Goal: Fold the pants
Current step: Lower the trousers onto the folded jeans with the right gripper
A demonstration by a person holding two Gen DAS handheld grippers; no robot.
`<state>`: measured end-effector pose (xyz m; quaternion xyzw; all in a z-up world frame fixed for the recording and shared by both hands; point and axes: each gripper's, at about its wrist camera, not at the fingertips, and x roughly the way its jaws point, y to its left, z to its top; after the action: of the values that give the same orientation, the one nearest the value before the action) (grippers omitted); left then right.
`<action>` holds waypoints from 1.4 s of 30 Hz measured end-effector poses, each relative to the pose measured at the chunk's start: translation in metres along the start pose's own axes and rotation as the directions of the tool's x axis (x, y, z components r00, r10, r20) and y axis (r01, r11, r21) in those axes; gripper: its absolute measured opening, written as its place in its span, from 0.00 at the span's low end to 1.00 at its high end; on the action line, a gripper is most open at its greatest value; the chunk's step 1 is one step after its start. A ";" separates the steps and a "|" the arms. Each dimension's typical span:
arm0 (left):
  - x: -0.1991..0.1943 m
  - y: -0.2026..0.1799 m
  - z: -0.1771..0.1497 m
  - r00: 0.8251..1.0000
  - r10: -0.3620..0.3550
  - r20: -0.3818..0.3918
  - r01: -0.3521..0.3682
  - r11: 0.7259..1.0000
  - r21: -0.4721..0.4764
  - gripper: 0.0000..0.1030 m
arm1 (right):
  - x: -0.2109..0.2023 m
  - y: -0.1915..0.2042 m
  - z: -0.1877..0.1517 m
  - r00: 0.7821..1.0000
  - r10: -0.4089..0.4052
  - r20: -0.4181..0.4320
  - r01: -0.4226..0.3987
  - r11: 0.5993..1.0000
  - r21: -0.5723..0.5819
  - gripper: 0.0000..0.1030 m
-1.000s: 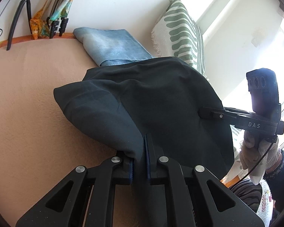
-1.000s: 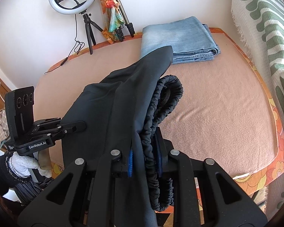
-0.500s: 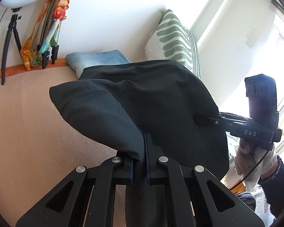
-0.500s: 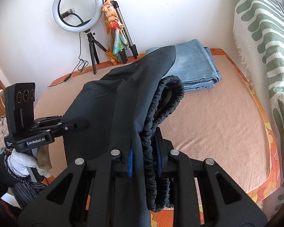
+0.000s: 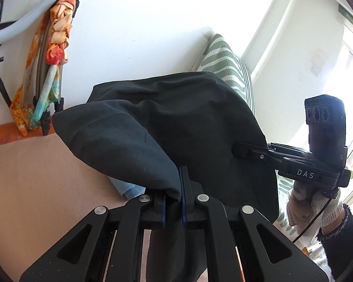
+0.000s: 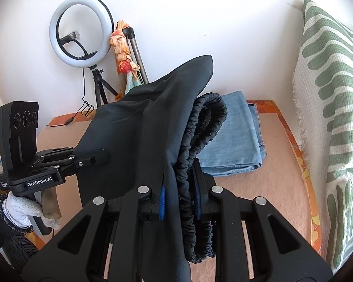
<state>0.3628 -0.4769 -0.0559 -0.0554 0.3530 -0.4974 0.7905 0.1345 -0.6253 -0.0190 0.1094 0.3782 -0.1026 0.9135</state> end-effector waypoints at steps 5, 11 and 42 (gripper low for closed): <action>0.030 0.015 0.035 1.000 0.017 0.025 -0.017 1.000 0.008 0.07 | 0.031 -0.022 0.042 1.000 -0.018 0.011 0.018 1.000 -0.021 0.19; 0.068 0.032 0.065 0.999 0.039 0.037 -0.039 0.999 0.013 0.07 | 0.070 -0.051 0.081 1.000 -0.027 0.010 0.028 0.999 -0.028 0.19; 0.076 0.053 0.067 0.972 0.236 0.019 -0.237 0.966 0.106 0.12 | 0.141 -0.093 0.071 0.969 -0.230 -0.088 0.233 0.972 0.029 0.50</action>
<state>0.4633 -0.5312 -0.0677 0.0281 0.3275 -0.4177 0.8471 0.2547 -0.7487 -0.0819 0.0864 0.4245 -0.2109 0.8763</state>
